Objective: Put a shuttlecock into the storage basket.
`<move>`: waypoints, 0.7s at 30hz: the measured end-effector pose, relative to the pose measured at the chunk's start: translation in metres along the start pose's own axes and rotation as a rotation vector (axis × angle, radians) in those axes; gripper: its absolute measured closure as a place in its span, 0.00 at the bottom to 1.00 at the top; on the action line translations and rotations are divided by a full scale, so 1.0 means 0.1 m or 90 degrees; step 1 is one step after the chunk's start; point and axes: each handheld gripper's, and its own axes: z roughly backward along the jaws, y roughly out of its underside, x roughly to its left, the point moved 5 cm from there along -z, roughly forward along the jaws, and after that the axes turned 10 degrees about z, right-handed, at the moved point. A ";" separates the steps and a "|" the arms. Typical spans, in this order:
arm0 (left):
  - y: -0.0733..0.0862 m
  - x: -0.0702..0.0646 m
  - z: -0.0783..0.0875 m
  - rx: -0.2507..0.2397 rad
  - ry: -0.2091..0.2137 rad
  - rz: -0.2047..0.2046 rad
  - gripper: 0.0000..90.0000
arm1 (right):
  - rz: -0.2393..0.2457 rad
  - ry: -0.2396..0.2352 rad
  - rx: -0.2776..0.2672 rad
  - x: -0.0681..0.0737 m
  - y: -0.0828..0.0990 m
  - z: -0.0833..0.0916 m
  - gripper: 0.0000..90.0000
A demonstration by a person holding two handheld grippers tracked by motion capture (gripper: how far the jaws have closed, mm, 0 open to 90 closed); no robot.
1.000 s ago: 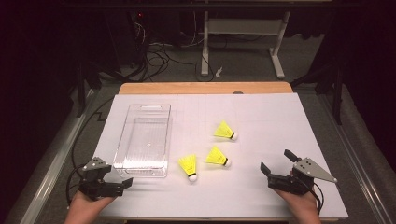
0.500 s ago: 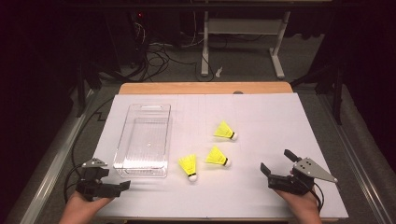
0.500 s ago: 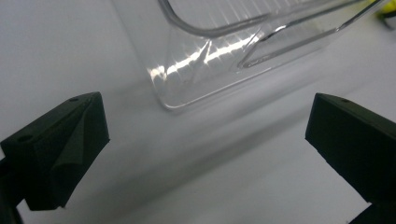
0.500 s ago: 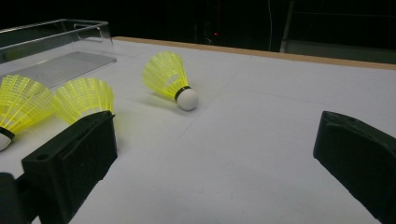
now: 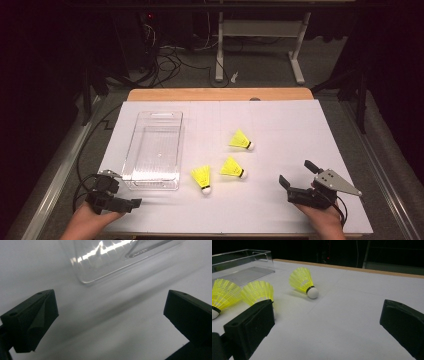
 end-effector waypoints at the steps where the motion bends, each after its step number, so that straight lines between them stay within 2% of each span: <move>1: 0.00 -0.01 0.00 0.003 0.000 0.000 0.01 | 0.003 -0.001 0.000 0.00 0.00 0.00 0.00; 6: -0.01 -0.01 0.00 0.025 0.013 0.012 0.01 | 0.007 -0.002 0.002 0.02 0.00 -0.01 0.00; 9: -0.02 -0.02 0.01 0.039 0.006 0.007 0.01 | 0.010 -0.004 0.004 0.03 -0.01 -0.01 0.00; 13: -0.03 -0.02 0.01 0.052 0.009 0.014 0.01 | 0.010 -0.004 0.004 0.03 -0.01 -0.01 0.00; 17: -0.02 -0.02 0.00 0.084 0.004 0.012 0.01 | 0.013 -0.002 0.003 0.03 -0.01 -0.01 0.00; 21: -0.04 -0.04 0.03 0.102 0.002 0.014 0.01 | 0.016 -0.003 0.002 0.04 -0.02 0.00 0.00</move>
